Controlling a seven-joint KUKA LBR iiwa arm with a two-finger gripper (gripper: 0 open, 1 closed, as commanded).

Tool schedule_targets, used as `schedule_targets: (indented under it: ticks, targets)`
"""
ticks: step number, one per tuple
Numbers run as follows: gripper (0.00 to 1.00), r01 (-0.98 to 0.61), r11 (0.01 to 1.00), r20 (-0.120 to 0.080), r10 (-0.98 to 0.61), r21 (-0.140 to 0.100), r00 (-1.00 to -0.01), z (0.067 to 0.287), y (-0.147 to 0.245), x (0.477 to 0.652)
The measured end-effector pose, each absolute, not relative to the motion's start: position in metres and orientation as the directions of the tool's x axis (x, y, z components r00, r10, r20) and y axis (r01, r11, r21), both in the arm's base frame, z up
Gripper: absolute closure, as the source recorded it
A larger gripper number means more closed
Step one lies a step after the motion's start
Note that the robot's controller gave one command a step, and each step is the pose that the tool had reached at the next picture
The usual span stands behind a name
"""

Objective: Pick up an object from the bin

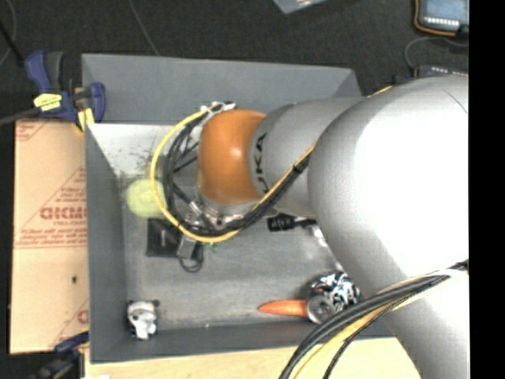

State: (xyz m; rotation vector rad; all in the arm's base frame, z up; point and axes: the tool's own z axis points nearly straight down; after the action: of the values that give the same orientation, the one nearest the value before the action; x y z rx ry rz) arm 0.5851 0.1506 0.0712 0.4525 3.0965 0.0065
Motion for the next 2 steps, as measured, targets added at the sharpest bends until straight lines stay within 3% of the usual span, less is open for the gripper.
schedule_targets:
  ticks: [1, 2]
  targets:
    - [1.0, 0.286, 0.958, -0.011, 0.286, 0.006, -0.958, 0.071, 0.151, 0.585]
    - [1.0, 0.264, 0.965, -0.006, 0.264, 0.002, -0.965, 0.116, 0.146, 0.583]
